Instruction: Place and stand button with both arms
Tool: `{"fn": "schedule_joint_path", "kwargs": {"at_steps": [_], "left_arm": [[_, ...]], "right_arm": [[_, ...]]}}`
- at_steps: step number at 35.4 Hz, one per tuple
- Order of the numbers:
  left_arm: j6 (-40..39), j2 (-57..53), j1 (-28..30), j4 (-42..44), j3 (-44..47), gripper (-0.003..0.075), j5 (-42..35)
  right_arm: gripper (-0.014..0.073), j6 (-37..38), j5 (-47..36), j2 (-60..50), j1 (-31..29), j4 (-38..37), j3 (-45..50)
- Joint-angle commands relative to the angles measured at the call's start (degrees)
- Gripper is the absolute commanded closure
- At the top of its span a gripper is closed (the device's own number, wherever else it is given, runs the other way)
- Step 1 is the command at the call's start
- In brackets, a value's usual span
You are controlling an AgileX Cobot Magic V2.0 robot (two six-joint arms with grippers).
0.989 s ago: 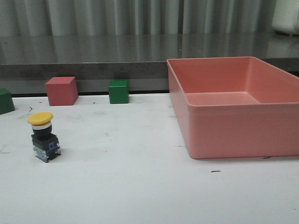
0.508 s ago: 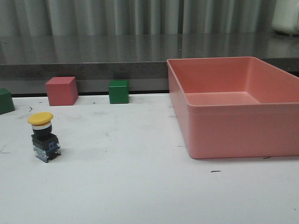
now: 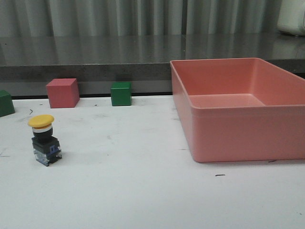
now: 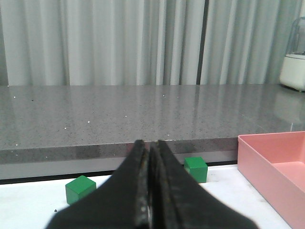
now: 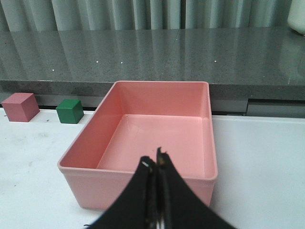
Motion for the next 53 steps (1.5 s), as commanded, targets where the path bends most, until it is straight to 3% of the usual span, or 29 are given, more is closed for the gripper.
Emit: {"fn": "schedule_joint_path", "kwargs": {"at_steps": [1, 14, 20, 27, 45, 53], "left_arm": [[-0.56, 0.71, 0.01, -0.28, -0.95, 0.0741, -4.03], [-0.23, 0.71, 0.01, -2.15, -0.63, 0.0741, -4.03], [11.05, 0.71, 0.01, -12.29, -0.63, 0.0741, -4.19], [11.41, 0.09, 0.49, -13.5, 0.73, 0.0741, -5.51], [11.41, -9.88, 20.94, -15.26, 18.13, 0.0741, -9.59], [10.89, -9.75, 22.69, -15.26, 24.21, 0.0741, -12.05]], "right_arm": [[0.0664, -0.55, -4.61, 0.64, -0.53, -0.87, -1.45], [0.0664, -0.55, -4.61, 0.64, -0.53, -0.87, -1.45], [0.0664, -0.55, -4.61, 0.64, -0.53, -0.87, -1.45], [0.0664, -0.55, -4.61, 0.64, -0.53, -0.87, -1.45], [0.0664, -0.55, -4.61, 0.64, -0.53, -0.87, -1.45], [0.0664, -0.55, -4.55, 0.64, -0.53, -0.87, -1.45]]}}
